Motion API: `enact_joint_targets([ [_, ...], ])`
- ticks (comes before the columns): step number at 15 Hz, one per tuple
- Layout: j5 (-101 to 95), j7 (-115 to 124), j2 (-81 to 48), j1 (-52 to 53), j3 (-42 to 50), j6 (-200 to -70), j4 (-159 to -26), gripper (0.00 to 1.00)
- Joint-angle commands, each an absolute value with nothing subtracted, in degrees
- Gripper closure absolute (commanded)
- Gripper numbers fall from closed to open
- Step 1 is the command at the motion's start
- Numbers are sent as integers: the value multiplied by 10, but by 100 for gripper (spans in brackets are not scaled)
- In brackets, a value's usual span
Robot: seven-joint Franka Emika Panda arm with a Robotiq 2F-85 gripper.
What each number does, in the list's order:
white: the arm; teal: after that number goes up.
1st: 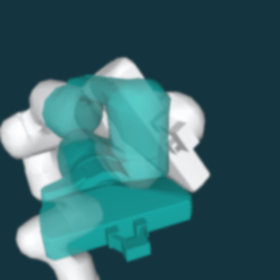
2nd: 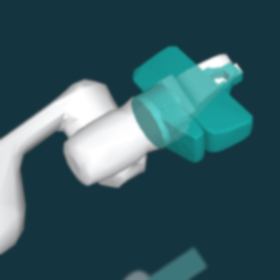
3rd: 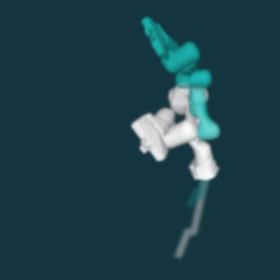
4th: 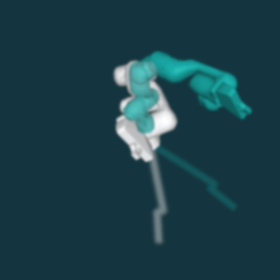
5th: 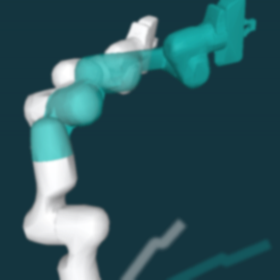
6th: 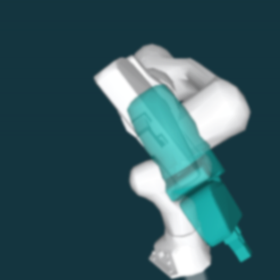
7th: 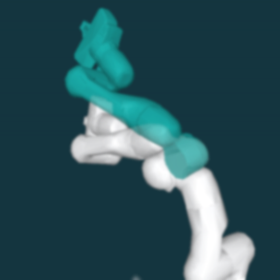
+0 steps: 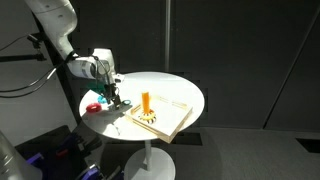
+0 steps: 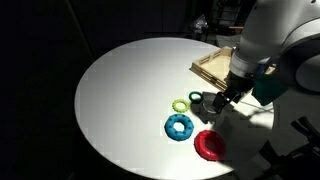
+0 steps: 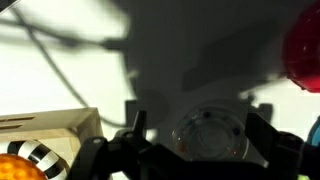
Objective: Pick up the ring holder and put it in the tray, pick up the clear ring and put it on the ring holder
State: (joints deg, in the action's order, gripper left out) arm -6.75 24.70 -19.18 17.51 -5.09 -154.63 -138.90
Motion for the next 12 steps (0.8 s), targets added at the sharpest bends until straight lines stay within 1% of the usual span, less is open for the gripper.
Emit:
enact_joint_targets([
  [1,-82,271,-228,199,-29,-1552,-1354,0],
  [12,-76,269,-295,242,-12,-1549,-1277,0],
])
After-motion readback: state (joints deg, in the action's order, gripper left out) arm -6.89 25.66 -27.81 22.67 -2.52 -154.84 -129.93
